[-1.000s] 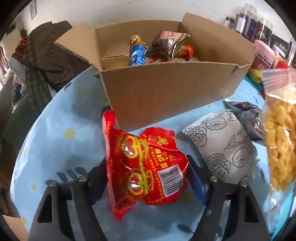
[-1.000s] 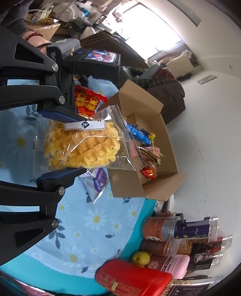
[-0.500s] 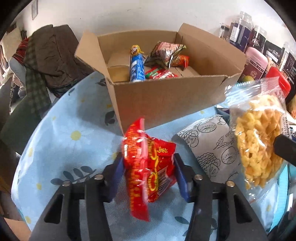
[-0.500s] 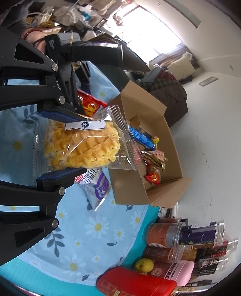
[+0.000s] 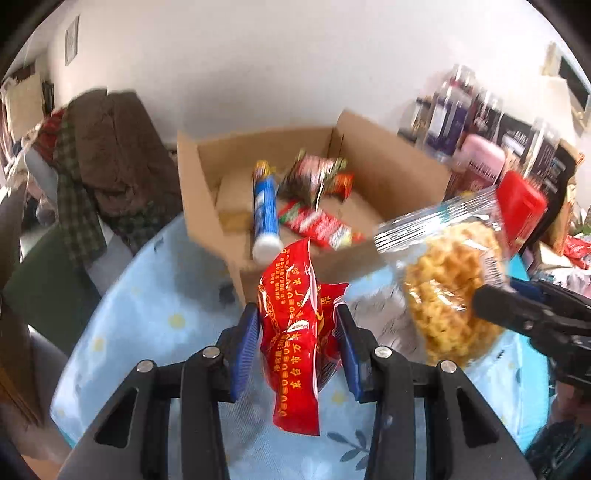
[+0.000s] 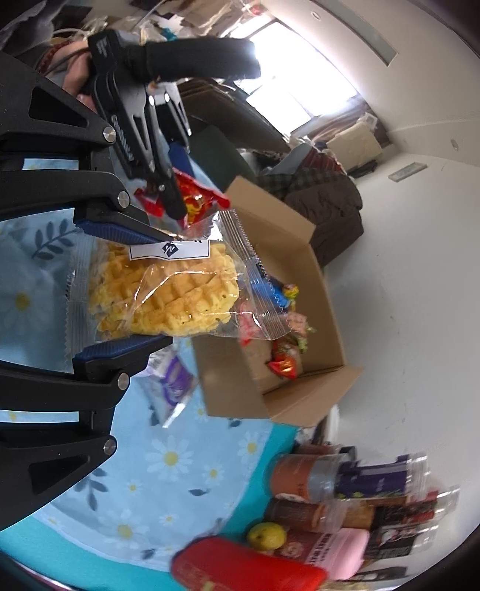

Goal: Organize snacks
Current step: 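Carry the red bag and waffle packet with both grippers over the box, then open both grippers to drop the red bag and waffle packet into the box, withdraw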

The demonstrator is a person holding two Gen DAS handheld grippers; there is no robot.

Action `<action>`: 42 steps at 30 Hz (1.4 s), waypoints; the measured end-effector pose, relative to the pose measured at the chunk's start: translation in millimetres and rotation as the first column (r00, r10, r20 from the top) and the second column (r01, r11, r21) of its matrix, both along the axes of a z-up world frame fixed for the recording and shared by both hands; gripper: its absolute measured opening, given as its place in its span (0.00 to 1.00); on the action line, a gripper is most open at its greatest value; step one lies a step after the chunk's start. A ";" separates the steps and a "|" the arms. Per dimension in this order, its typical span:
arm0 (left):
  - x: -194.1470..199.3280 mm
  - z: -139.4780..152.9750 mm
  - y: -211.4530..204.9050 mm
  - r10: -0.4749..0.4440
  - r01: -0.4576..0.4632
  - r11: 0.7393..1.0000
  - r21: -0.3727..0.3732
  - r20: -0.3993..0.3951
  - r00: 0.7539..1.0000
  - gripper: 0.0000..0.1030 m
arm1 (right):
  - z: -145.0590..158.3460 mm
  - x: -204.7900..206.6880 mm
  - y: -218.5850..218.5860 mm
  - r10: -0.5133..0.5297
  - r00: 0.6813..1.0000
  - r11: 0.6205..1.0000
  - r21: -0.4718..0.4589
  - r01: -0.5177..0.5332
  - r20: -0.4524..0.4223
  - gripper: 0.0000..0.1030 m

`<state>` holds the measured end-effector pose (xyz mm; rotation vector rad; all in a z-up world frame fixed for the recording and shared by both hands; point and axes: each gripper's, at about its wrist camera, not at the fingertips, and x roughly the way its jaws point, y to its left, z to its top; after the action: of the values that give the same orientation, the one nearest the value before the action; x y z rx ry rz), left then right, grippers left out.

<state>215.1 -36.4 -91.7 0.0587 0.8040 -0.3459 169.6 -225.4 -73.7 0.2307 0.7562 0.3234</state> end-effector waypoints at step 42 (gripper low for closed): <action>207.5 7.9 -21.7 0.081 -0.075 0.993 0.087 -0.061 0.995 0.44 | 3.0 212.6 16.3 0.055 0.998 0.979 -0.200 -0.050 0.021 0.45</action>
<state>422.6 -58.1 -83.9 0.0955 0.8818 -0.2408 382.2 -209.1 -70.7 0.0171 0.7636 0.2981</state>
